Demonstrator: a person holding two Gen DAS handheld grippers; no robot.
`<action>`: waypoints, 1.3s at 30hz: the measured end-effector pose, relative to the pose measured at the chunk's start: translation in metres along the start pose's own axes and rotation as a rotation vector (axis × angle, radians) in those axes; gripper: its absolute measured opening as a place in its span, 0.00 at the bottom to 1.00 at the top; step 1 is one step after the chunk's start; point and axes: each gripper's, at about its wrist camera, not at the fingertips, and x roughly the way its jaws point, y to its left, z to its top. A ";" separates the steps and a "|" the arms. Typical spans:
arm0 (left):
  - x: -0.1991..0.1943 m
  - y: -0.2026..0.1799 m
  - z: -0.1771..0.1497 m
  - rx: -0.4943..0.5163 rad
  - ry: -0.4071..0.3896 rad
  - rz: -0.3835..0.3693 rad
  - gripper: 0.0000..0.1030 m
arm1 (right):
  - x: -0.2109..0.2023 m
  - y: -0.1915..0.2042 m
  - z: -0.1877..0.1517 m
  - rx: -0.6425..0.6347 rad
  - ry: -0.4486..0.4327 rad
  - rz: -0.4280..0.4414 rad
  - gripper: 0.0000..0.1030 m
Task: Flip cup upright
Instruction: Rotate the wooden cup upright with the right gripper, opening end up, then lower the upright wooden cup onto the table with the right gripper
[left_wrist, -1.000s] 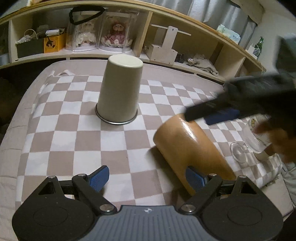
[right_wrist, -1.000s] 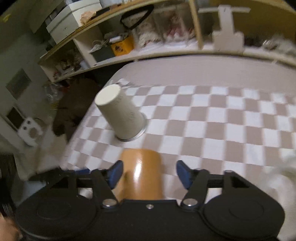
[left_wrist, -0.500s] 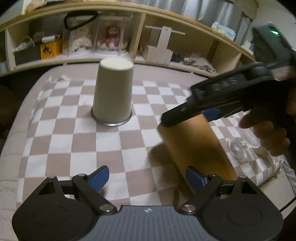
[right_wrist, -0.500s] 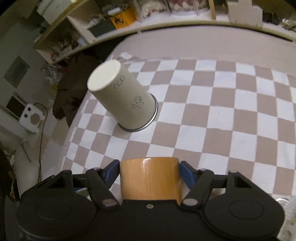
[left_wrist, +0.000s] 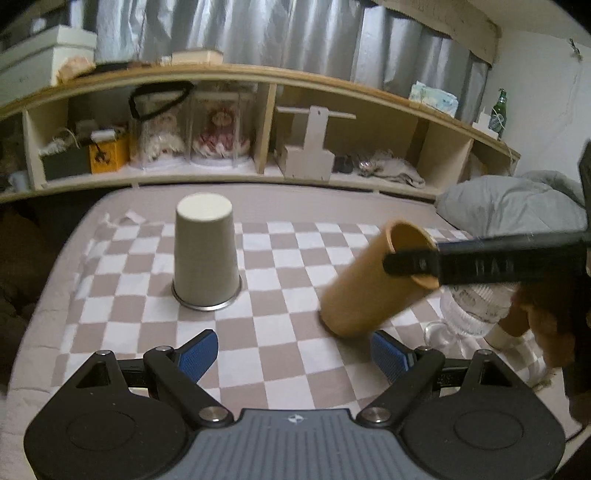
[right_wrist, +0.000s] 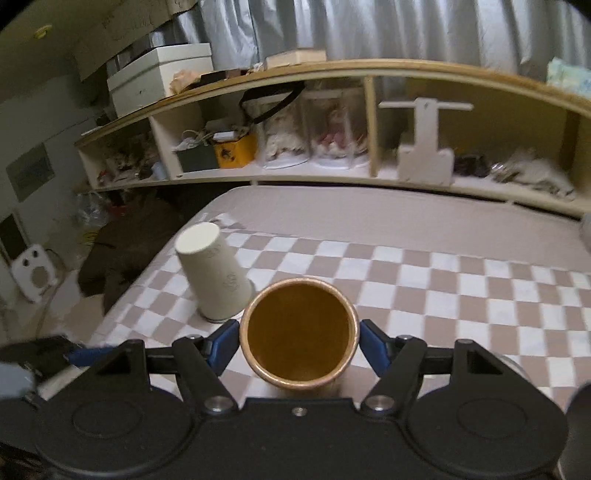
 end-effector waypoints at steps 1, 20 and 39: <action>-0.002 -0.003 0.000 0.007 -0.012 0.014 0.87 | -0.002 -0.001 -0.005 -0.009 -0.011 -0.013 0.69; -0.011 -0.028 -0.012 0.007 -0.042 0.049 0.87 | -0.023 0.005 -0.022 -0.060 0.022 -0.079 0.69; -0.012 -0.026 -0.013 -0.011 -0.051 0.050 0.88 | -0.012 0.006 -0.022 -0.051 -0.024 -0.107 0.69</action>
